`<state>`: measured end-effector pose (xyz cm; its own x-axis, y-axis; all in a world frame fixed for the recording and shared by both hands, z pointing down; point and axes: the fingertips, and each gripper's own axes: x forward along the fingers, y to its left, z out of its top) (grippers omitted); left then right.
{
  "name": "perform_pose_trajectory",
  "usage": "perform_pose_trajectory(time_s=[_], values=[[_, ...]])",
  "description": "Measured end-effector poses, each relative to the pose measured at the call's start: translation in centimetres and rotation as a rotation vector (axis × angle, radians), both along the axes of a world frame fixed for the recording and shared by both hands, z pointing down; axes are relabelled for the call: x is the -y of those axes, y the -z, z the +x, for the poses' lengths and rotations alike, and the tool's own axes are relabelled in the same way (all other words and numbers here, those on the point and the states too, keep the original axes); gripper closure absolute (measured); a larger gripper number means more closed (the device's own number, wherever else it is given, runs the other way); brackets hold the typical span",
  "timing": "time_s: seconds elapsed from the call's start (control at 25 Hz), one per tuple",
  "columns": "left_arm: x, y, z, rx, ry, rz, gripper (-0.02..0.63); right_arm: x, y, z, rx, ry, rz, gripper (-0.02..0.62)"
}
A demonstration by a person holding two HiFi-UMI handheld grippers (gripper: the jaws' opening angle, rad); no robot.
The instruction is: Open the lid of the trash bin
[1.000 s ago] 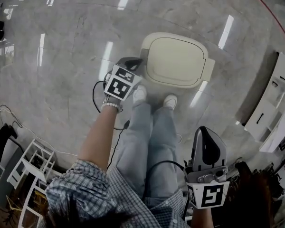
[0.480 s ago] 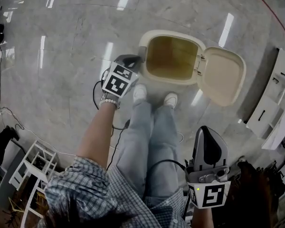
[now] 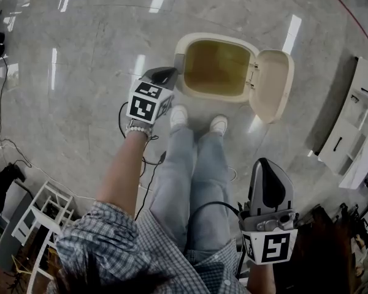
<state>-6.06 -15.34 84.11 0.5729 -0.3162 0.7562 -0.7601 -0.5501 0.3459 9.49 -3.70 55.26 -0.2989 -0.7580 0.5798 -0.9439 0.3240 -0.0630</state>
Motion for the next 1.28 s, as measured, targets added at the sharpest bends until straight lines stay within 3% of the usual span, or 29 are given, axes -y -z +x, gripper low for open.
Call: perform_pose_trajectory(time_s=[0.24, 0.8, 1.08, 1.28], values=[[-1.4, 3.4, 0.9, -0.019, -0.071, 0.058, 0.601, -0.4, 1.2, 1.2, 0.002, -0.003, 0.028, 0.577], [-4.1, 16.2, 0.4, -0.050, 0.025, 0.181, 0.601, 0.6, 7.8, 4.1, 0.032, 0.005, 0.144, 0.577], [-4.6, 23.4, 0.5, -0.065, 0.008, 0.258, 0.601, 1.3, 11.9, 6.0, 0.026, -0.001, 0.196, 0.577], [-4.2, 29.4, 1.3, -0.173, 0.060, 0.282, 0.601, 1.6, 14.4, 6.4, 0.025, 0.008, 0.223, 0.577]])
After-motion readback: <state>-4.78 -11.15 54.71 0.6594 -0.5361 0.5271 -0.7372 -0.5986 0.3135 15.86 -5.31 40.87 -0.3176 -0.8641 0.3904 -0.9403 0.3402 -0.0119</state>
